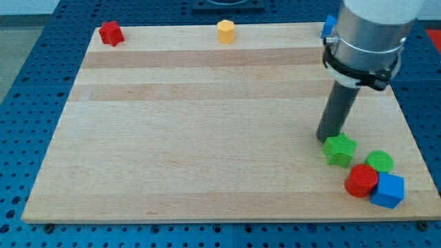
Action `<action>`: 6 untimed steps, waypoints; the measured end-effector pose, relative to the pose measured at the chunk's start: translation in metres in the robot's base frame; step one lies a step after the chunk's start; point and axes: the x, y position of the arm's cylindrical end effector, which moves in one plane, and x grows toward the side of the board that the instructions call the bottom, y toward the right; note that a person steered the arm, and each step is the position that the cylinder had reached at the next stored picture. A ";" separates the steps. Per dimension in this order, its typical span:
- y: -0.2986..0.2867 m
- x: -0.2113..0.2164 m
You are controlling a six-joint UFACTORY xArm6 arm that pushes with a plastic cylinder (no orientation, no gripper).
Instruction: Move red star towards yellow hexagon
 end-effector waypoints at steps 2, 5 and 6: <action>0.015 0.018; -0.120 -0.039; -0.252 -0.061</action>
